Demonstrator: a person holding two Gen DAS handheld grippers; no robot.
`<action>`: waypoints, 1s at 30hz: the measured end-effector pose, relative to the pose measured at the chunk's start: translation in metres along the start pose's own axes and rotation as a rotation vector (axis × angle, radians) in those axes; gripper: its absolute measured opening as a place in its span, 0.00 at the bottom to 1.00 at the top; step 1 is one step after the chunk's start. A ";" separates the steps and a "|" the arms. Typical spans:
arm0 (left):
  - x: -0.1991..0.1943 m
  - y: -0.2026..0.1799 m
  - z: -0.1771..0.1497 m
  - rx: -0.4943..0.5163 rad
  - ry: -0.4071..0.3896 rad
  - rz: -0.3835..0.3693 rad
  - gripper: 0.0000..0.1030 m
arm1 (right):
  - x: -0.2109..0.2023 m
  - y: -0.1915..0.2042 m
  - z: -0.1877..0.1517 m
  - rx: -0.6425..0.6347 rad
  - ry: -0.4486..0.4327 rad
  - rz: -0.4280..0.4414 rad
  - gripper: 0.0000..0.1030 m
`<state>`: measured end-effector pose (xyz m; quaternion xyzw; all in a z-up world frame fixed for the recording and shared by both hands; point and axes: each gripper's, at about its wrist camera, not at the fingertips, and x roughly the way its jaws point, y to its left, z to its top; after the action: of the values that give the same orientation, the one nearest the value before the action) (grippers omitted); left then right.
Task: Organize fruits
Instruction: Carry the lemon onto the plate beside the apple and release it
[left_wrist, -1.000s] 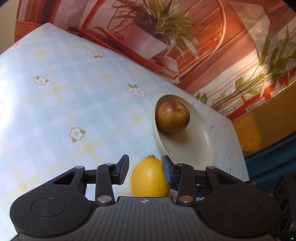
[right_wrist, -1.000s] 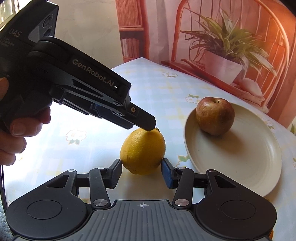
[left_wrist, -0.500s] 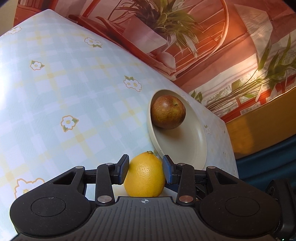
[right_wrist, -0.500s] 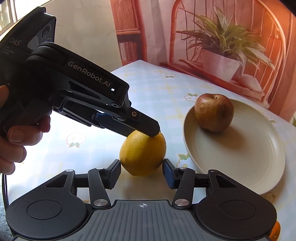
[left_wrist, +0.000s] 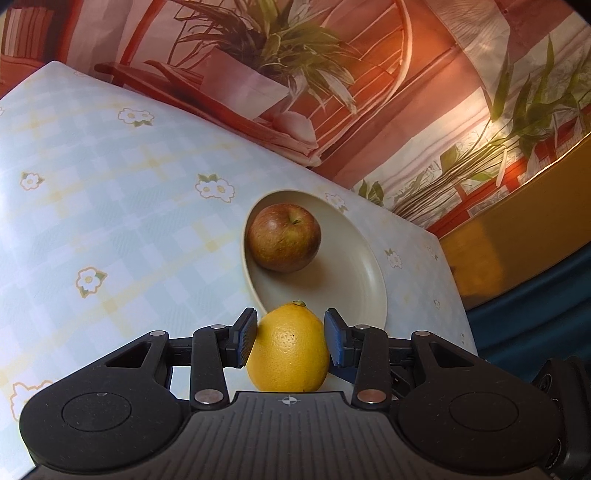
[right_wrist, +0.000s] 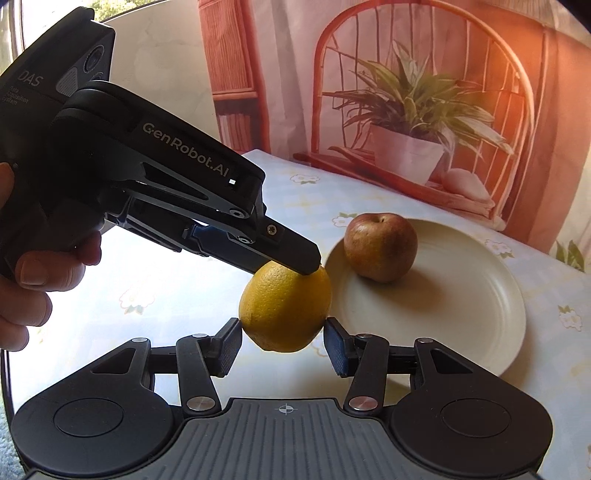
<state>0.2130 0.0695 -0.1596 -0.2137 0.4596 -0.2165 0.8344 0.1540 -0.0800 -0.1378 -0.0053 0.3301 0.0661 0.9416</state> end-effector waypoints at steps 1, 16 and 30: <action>0.002 -0.004 0.003 0.009 0.000 -0.004 0.40 | -0.002 -0.003 0.002 -0.003 -0.004 -0.010 0.44; 0.056 -0.014 0.024 -0.004 0.063 -0.032 0.41 | 0.013 -0.051 0.010 0.085 0.060 -0.067 0.44; 0.054 0.004 0.032 -0.076 0.037 0.012 0.41 | 0.039 -0.054 0.020 0.104 0.084 -0.035 0.44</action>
<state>0.2671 0.0478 -0.1832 -0.2386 0.4840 -0.1976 0.8184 0.2038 -0.1280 -0.1483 0.0352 0.3723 0.0319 0.9269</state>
